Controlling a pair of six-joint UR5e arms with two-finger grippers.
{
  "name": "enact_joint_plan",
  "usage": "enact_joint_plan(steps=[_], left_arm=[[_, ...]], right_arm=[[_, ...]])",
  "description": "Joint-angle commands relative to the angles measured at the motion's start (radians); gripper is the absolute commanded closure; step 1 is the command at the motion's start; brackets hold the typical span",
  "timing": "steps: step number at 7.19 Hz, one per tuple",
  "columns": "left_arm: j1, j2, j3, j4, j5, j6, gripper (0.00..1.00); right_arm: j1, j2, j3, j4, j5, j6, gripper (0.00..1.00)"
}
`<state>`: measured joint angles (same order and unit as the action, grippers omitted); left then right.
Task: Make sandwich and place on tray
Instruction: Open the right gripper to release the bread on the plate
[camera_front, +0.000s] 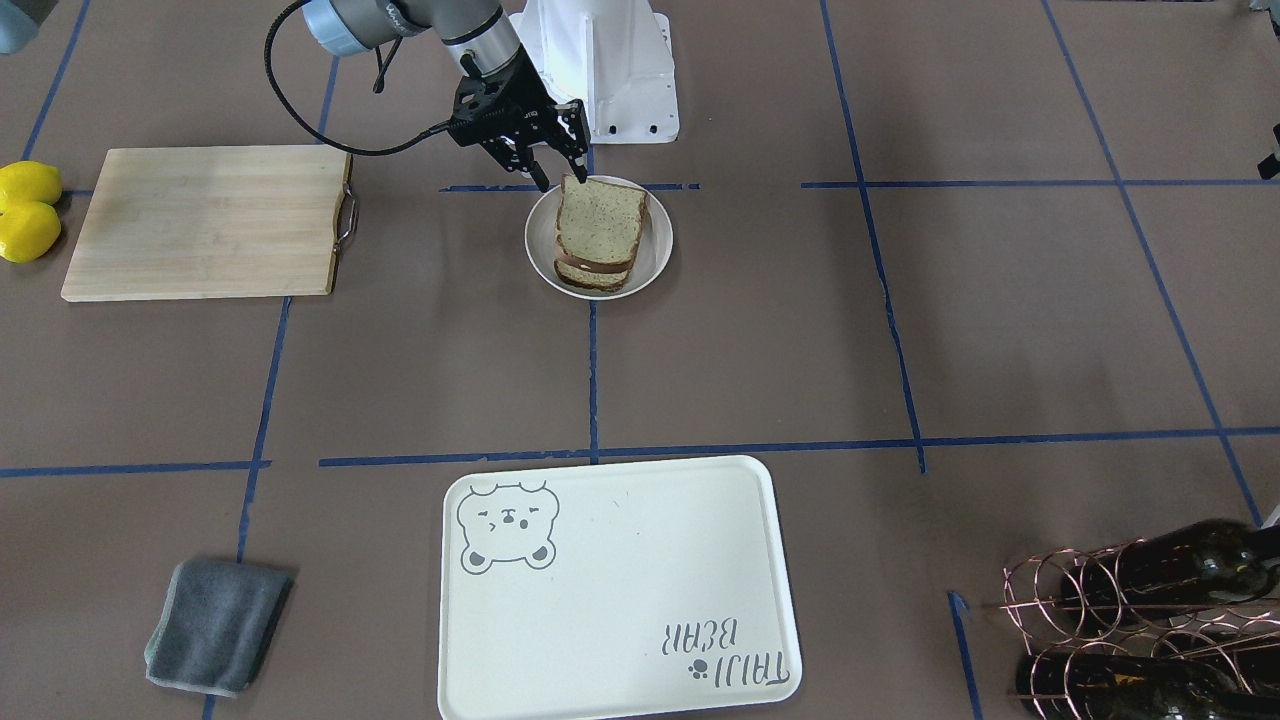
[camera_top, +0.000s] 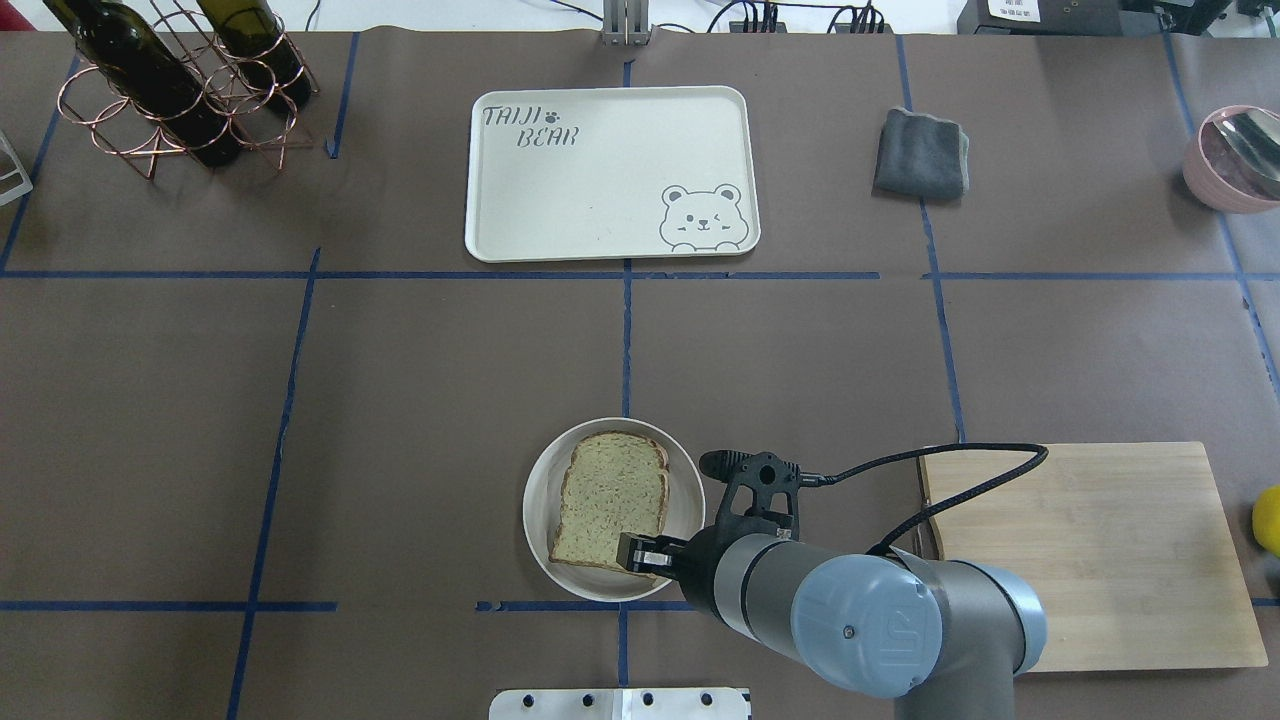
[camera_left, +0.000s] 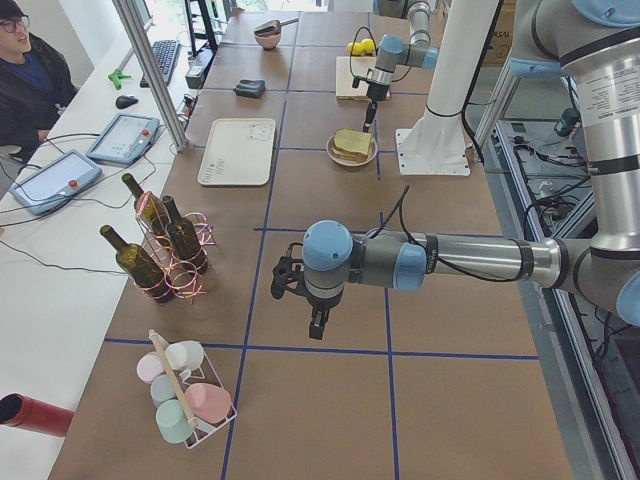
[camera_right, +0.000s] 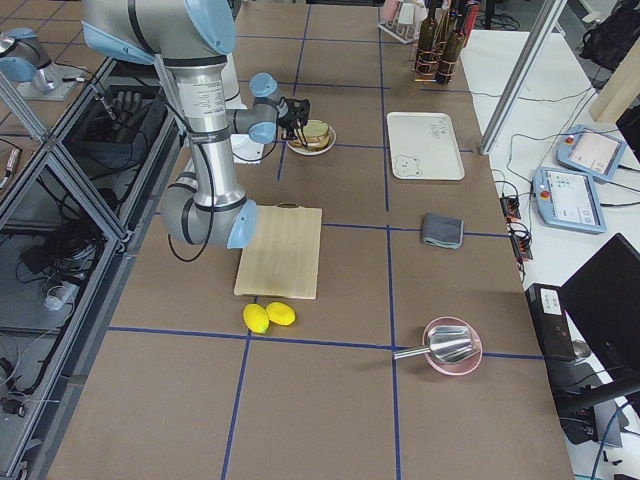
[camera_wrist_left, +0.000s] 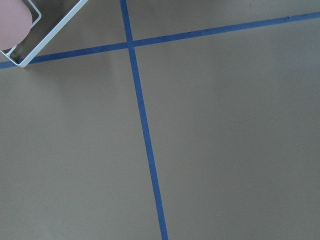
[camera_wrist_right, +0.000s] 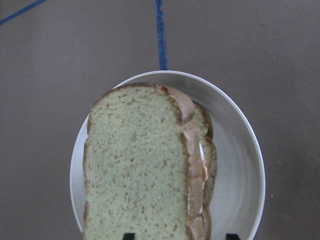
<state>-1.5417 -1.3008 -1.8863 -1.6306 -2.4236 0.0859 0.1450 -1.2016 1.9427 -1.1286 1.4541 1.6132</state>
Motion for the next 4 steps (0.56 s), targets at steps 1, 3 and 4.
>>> enact_joint_plan(steps=[1, 3, 4], left_arm=[[0.0, 0.0, 0.0, 0.0, 0.0, 0.0, 0.0], [0.0, -0.002, -0.01, -0.003, 0.0, 0.0, 0.0], [0.002, -0.009, -0.007, -0.002, 0.014, 0.0, 0.0]], right_arm=[[0.097, -0.003, 0.034, -0.095, 0.108, -0.015, 0.0], [0.258, -0.006, 0.039, -0.189, 0.277, -0.181, 0.0], [0.309, -0.013, 0.035, -0.23, 0.31, -0.308, 0.0]])
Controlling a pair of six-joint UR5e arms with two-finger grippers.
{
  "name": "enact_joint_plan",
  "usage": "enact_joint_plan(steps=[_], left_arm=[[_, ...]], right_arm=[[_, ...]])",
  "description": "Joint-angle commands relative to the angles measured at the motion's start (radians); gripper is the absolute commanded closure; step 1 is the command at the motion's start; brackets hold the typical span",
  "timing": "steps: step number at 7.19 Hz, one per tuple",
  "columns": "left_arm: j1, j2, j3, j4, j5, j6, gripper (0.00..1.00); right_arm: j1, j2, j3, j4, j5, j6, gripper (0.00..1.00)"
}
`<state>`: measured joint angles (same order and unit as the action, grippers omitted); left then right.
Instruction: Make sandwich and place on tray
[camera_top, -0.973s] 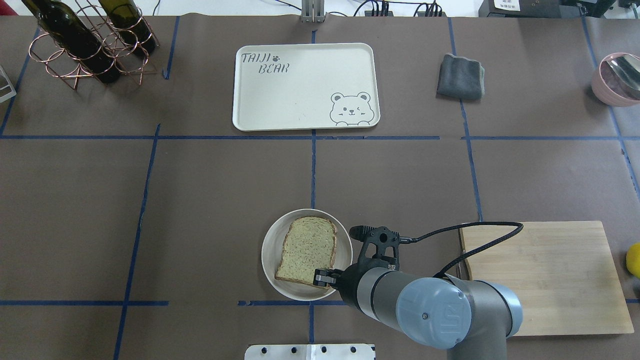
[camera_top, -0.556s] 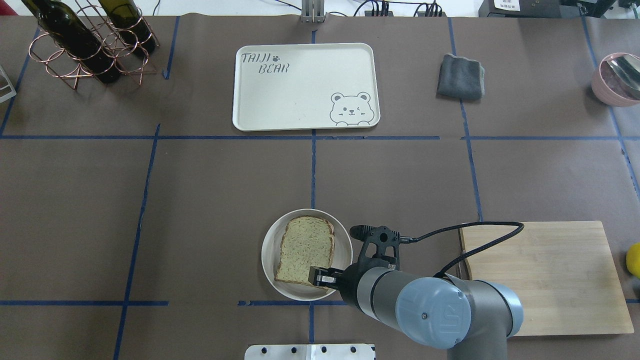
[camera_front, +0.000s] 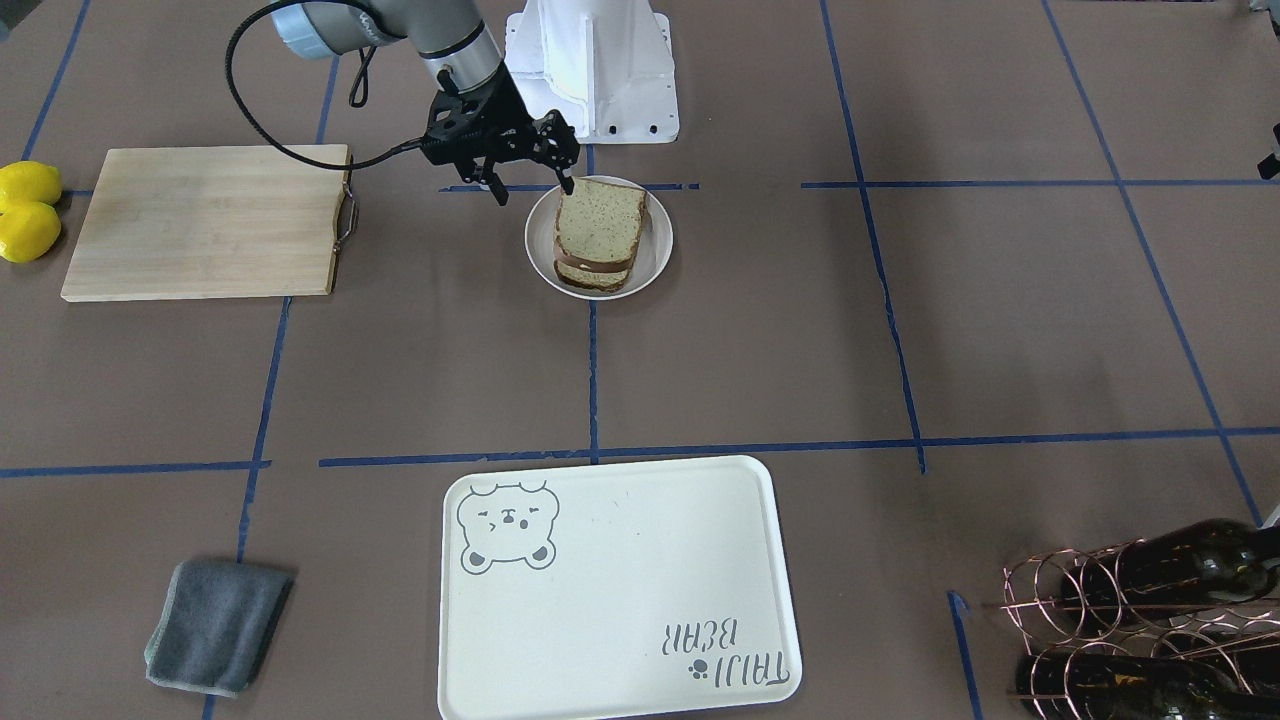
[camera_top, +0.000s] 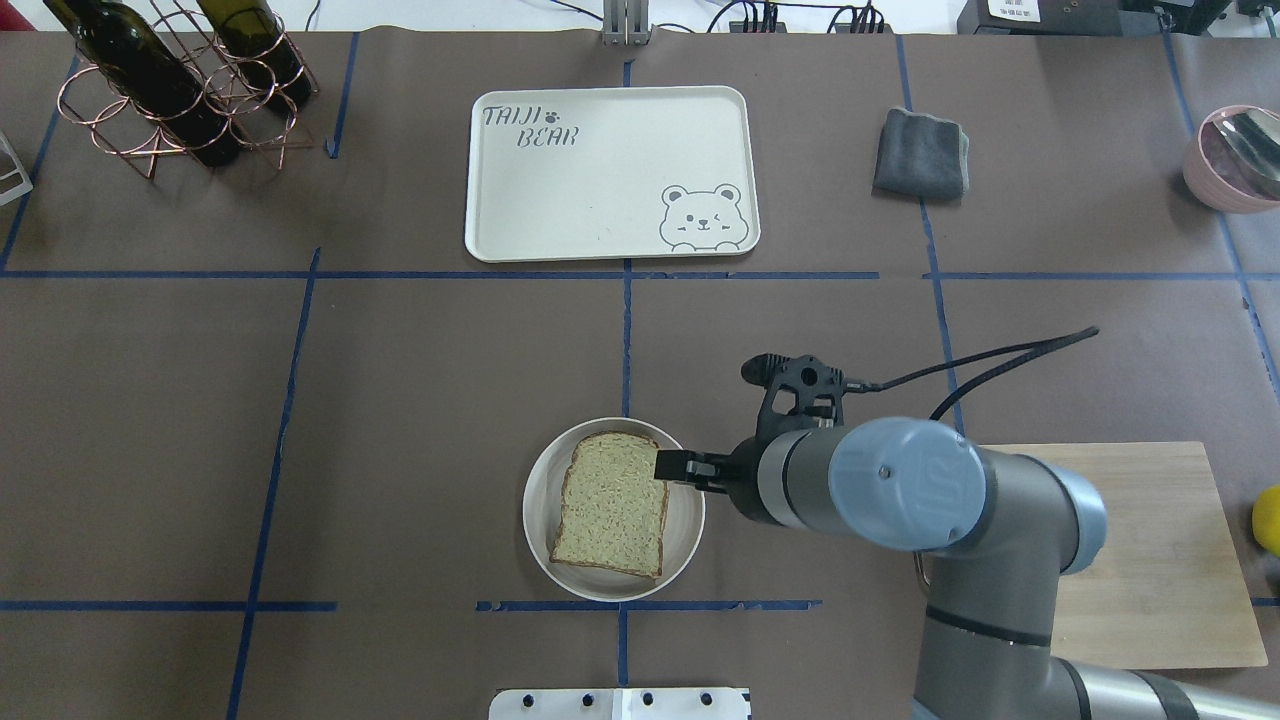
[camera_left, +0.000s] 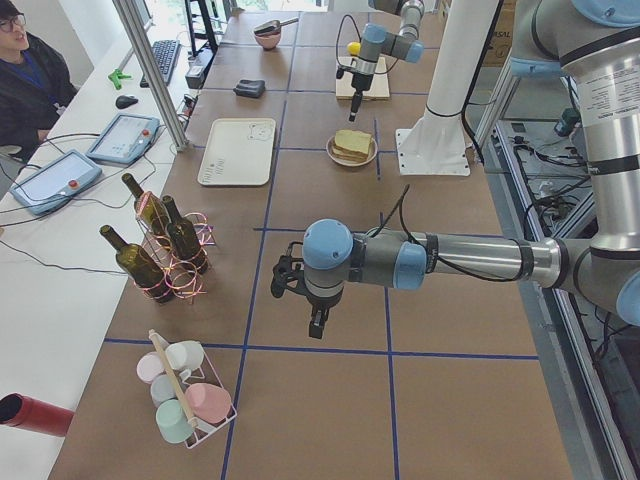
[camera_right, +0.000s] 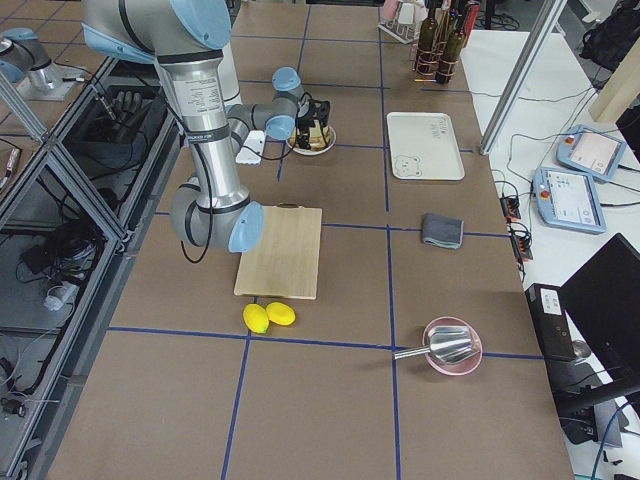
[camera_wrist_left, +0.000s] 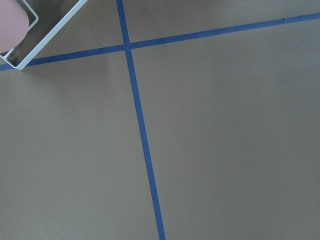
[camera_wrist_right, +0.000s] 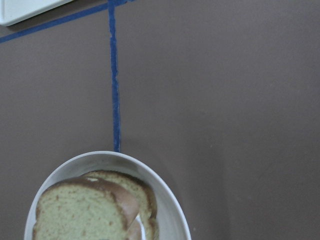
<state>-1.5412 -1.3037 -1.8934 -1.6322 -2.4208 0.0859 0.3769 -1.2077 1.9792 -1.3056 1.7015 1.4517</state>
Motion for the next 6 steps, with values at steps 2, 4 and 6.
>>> enact_joint_plan(steps=[2, 4, 6], left_arm=[[0.001, -0.037, 0.002, 0.005, 0.006, -0.005, 0.0], [0.001, -0.086, 0.007, 0.009, 0.0, -0.015, 0.0], [0.001, -0.146, 0.011, 0.0, -0.001, -0.012, 0.0]], right_arm=[[0.288, -0.027, -0.005, -0.202, 0.229, -0.465, 0.0], [0.483, -0.12, -0.016, -0.239, 0.366, -0.804, 0.0], [0.703, -0.243, -0.049, -0.239, 0.536, -1.162, 0.0]])
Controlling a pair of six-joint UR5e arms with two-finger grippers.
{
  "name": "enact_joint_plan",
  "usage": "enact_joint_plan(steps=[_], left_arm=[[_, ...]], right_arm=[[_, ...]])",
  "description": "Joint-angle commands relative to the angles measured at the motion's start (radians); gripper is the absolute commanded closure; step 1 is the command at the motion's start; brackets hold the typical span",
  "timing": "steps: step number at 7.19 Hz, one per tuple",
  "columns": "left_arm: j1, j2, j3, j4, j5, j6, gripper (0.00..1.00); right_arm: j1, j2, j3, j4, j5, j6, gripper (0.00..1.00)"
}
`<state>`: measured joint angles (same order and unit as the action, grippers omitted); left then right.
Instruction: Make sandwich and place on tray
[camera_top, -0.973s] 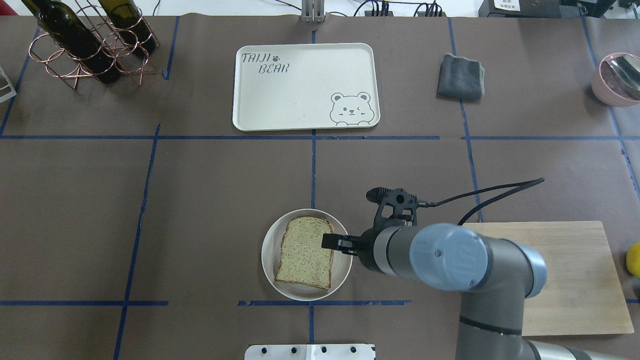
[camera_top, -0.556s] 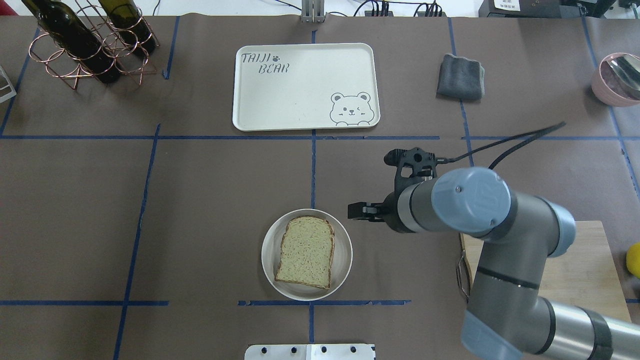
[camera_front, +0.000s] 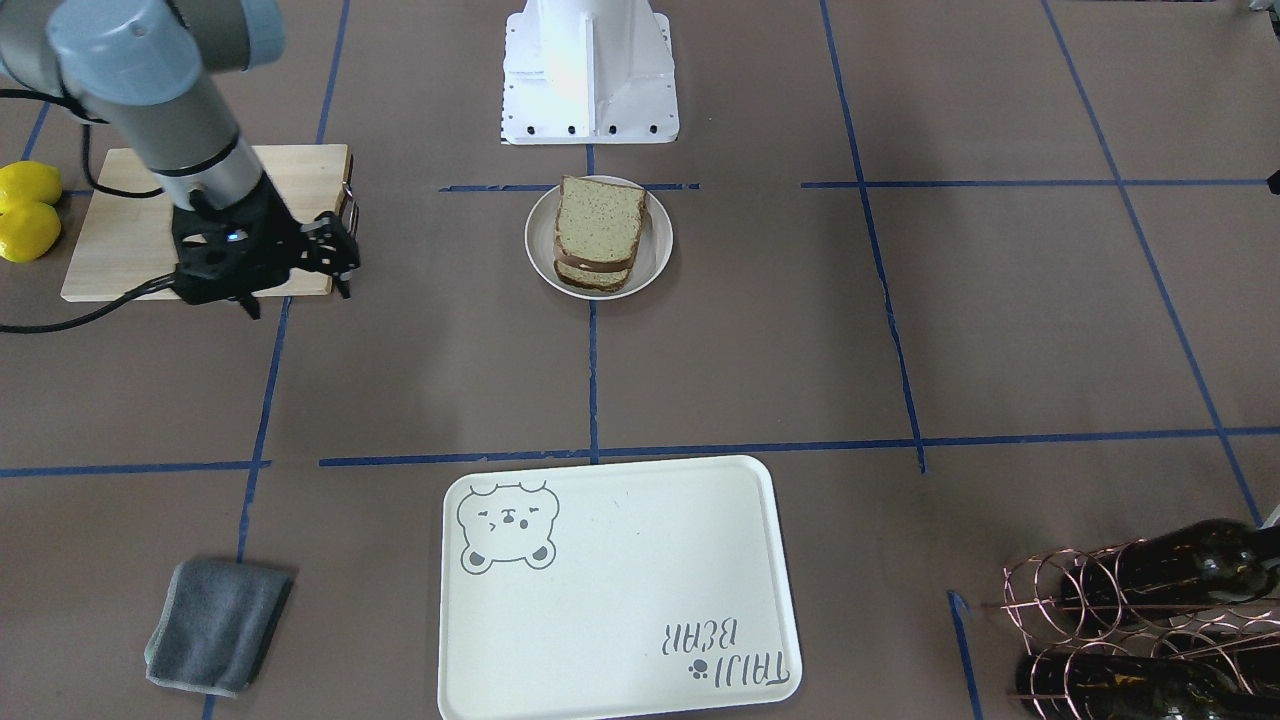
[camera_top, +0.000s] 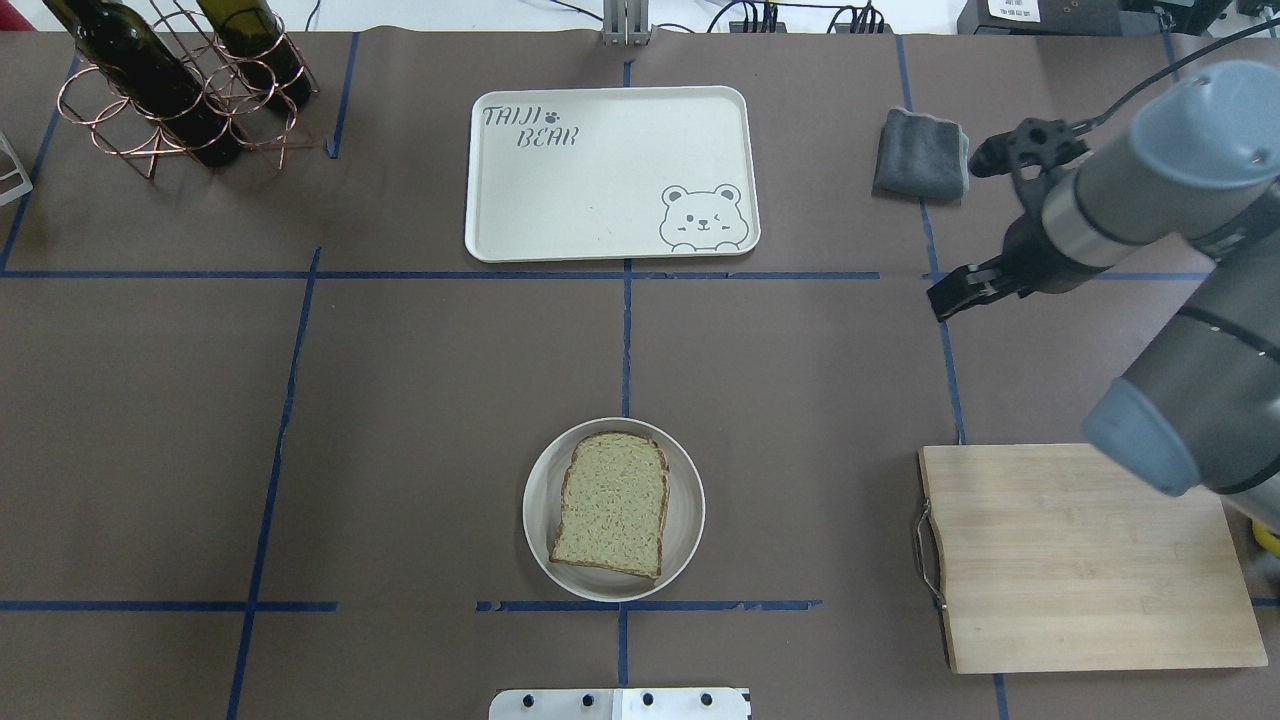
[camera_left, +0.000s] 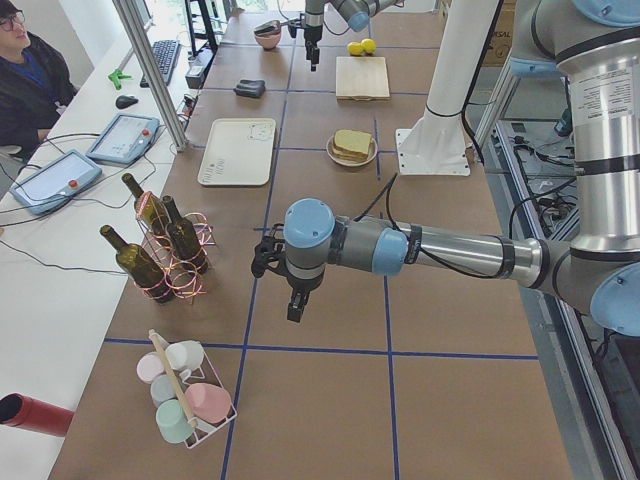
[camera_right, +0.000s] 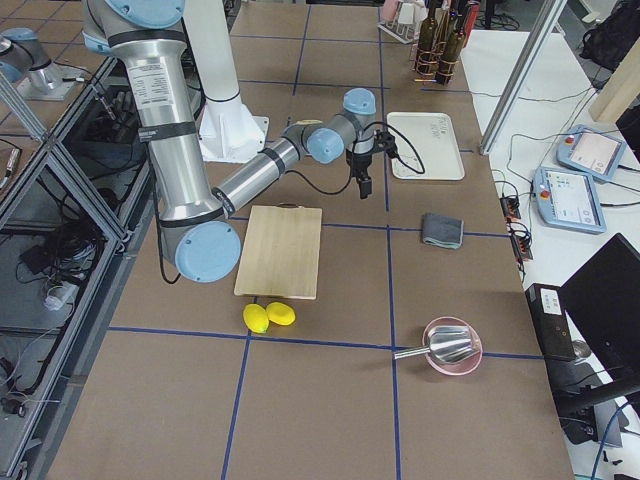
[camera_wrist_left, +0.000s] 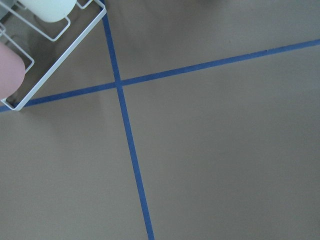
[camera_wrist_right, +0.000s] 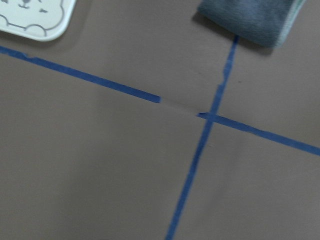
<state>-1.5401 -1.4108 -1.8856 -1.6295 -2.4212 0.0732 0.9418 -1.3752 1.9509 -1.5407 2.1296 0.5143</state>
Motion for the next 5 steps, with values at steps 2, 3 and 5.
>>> enact_joint_plan(steps=[2, 3, 5], left_arm=[[0.0, -0.103, 0.054, -0.102, -0.002, -0.003, 0.0], [0.0, -0.108, 0.065, -0.115, -0.024, 0.0, 0.0], [0.032, -0.105, 0.066, -0.276, -0.085, 0.002, 0.0]], right_arm=[[0.314, -0.256, -0.024, -0.004, 0.144, -0.512, 0.0], [0.381, -0.337, -0.026, 0.001, 0.145, -0.545, 0.0], [0.448, -0.434, -0.032, 0.007, 0.162, -0.571, 0.0]])
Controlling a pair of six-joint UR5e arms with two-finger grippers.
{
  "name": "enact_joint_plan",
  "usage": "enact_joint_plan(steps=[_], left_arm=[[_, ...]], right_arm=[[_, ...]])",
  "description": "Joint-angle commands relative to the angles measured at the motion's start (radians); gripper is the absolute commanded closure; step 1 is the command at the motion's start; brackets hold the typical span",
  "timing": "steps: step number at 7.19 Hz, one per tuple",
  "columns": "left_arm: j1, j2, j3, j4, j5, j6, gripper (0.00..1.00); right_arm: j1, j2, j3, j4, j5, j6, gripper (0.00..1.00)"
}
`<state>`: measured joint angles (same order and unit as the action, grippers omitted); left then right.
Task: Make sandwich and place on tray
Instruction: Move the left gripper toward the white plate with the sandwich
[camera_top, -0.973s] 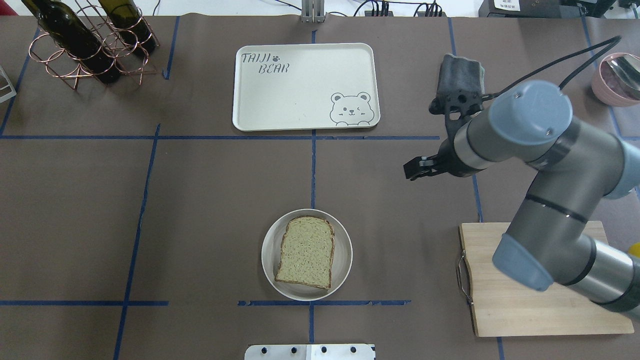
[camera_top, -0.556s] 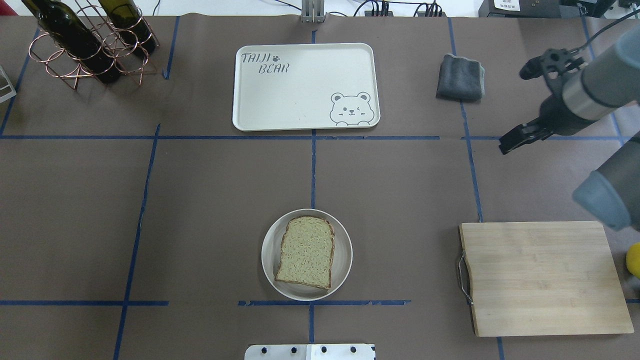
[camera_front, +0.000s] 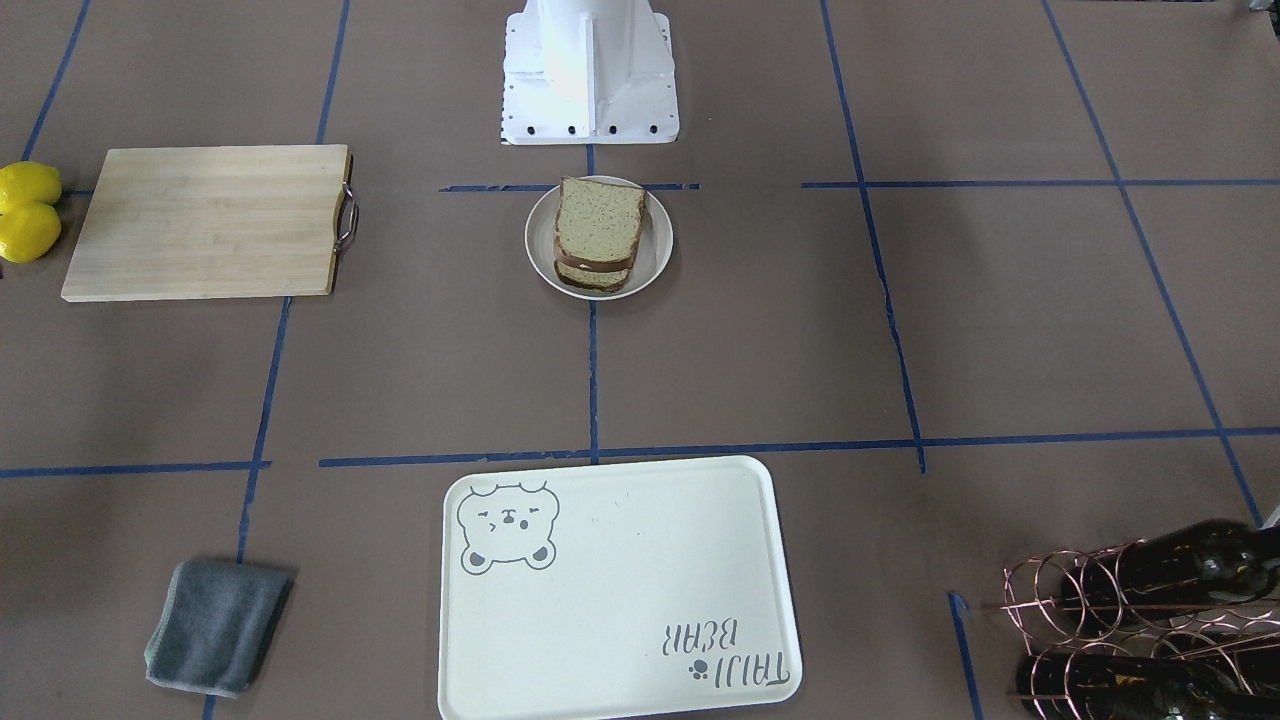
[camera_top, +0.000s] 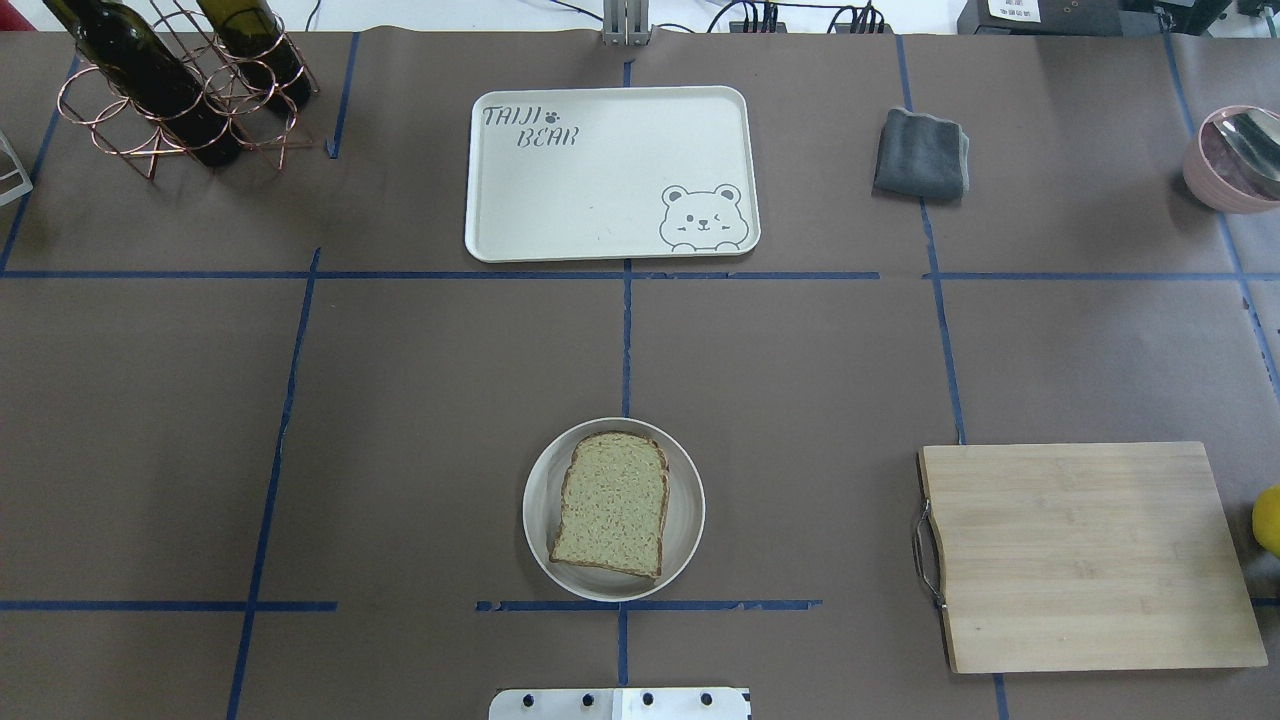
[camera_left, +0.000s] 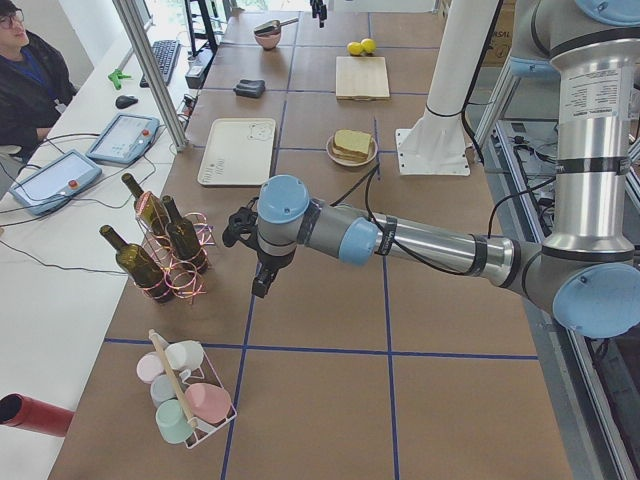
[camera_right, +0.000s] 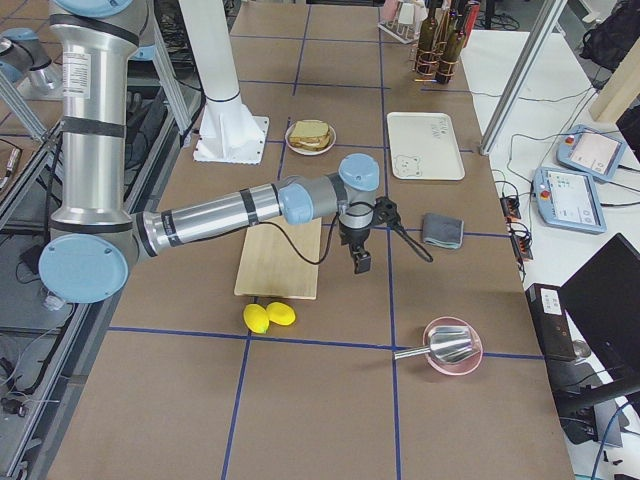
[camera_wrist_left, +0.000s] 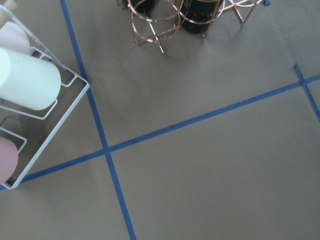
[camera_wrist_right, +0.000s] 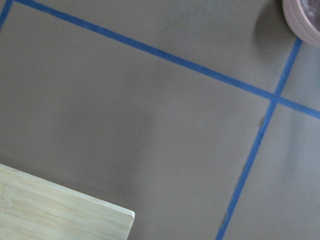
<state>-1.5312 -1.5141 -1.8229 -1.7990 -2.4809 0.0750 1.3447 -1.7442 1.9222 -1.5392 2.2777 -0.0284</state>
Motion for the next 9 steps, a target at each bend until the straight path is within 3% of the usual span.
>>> enact_joint_plan(steps=[1, 4, 7, 9], left_arm=[[0.133, -0.001, -0.009, -0.211, -0.02, -0.094, 0.0], [0.409, -0.087, -0.022, -0.419, 0.016, -0.682, 0.0], [0.688, -0.205, -0.076, -0.434, 0.205, -1.126, 0.0], [0.869, -0.291, -0.073, -0.431, 0.365, -1.298, 0.0]], right_arm=[[0.074, -0.084, -0.003, 0.005, 0.019, -0.086, 0.0], [0.145, -0.121, -0.002, 0.002, 0.072, -0.116, 0.0], [0.145, -0.118, -0.002, 0.004, 0.072, -0.107, 0.0], [0.145, -0.118, -0.002, 0.004, 0.072, -0.107, 0.0]])
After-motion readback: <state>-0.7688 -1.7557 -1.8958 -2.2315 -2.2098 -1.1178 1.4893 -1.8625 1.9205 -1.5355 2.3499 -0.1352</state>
